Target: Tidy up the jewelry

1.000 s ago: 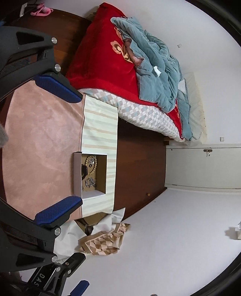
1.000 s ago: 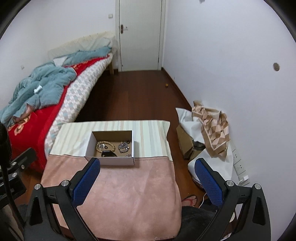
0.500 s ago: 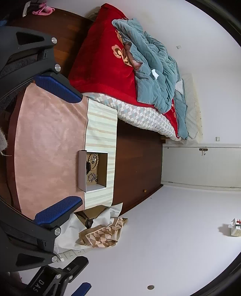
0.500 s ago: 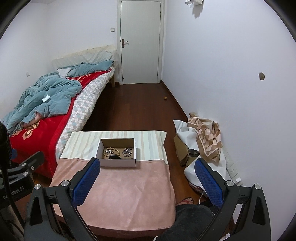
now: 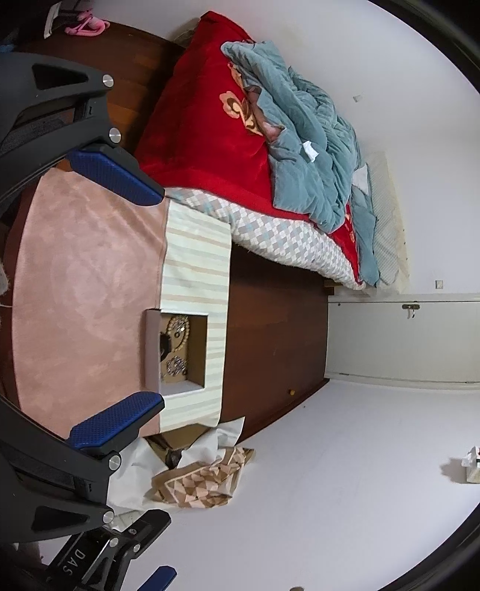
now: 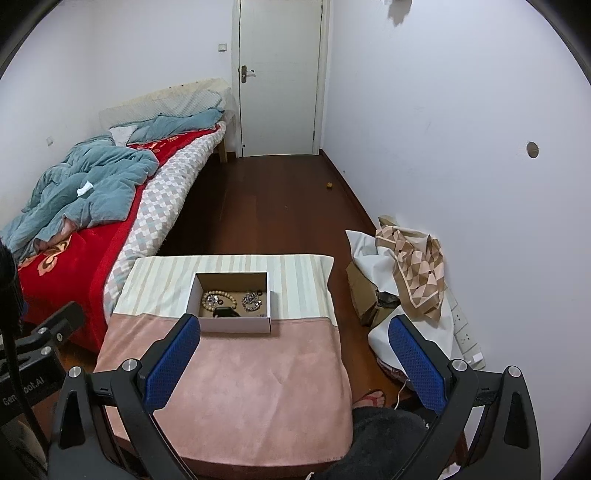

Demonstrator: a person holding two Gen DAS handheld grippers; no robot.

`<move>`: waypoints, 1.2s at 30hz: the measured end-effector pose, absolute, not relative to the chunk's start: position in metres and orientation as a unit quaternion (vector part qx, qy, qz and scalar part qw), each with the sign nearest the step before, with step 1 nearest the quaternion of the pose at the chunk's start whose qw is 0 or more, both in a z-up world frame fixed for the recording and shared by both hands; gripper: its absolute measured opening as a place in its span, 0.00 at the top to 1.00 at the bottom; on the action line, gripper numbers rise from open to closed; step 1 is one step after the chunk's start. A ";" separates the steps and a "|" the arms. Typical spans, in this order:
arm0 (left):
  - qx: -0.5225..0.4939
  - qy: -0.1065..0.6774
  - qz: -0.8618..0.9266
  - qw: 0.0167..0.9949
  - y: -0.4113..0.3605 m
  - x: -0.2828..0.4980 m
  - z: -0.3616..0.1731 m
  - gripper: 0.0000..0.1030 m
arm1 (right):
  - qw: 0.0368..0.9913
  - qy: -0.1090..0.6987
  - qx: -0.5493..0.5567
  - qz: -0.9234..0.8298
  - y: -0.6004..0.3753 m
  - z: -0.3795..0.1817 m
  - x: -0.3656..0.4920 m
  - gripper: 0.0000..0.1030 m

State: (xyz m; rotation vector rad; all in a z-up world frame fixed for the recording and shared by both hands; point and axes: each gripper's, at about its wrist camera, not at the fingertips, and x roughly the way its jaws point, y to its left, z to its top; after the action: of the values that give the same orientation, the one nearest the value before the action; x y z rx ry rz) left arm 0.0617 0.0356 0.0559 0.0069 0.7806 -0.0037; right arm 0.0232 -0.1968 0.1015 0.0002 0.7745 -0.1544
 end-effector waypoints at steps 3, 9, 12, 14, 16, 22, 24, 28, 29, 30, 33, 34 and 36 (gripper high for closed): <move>0.006 0.383 0.002 0.924 0.034 0.074 0.055 0.00 | 0.921 0.381 0.000 -0.079 -0.197 0.097 0.039 0.00; 0.015 0.404 0.006 0.915 0.026 0.098 0.044 0.00 | 0.914 0.397 0.000 -0.084 -0.199 0.086 0.074 0.00; 0.014 0.410 0.009 0.912 0.024 0.107 0.039 0.00 | 0.909 0.407 -0.005 -0.087 -0.199 0.079 0.089 0.00; 0.014 0.417 0.012 0.909 0.023 0.113 0.034 0.00 | 0.905 0.415 -0.009 -0.088 -0.200 0.072 0.098 0.00; 0.009 0.424 0.012 0.905 0.024 0.118 0.030 0.00 | 0.901 0.424 -0.012 -0.089 -0.200 0.067 0.104 0.00; 0.015 0.438 0.011 0.899 0.019 0.128 0.018 0.00 | 0.894 0.438 -0.012 -0.094 -0.203 0.055 0.119 0.00; 0.016 0.445 0.012 0.895 0.019 0.131 0.014 0.00 | 0.892 0.442 -0.015 -0.095 -0.204 0.052 0.122 0.00; 0.015 0.453 0.010 0.891 0.017 0.135 0.008 0.00 | 0.887 0.451 -0.016 -0.096 -0.206 0.046 0.128 0.00; 0.016 0.454 0.011 0.891 0.017 0.135 0.007 0.00 | 0.886 0.452 -0.016 -0.097 -0.206 0.044 0.129 0.00; 0.016 0.455 0.012 0.890 0.017 0.135 0.006 0.00 | 0.886 0.453 -0.016 -0.096 -0.206 0.044 0.129 0.00; 0.017 0.456 0.014 0.890 0.015 0.137 0.004 0.00 | 0.884 0.457 -0.017 -0.096 -0.205 0.041 0.131 0.00; 0.017 0.457 0.014 0.889 0.015 0.137 0.003 0.00 | 0.884 0.458 -0.018 -0.094 -0.205 0.040 0.131 0.00; 0.016 0.458 0.014 0.889 0.015 0.138 0.002 0.00 | 0.883 0.460 -0.019 -0.095 -0.205 0.040 0.131 0.00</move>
State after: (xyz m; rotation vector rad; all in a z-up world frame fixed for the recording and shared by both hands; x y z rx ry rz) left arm 0.1376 0.0150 0.0017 0.0341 0.9522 0.0287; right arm 0.1311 -0.2047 0.0397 -0.0393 0.9569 -0.1973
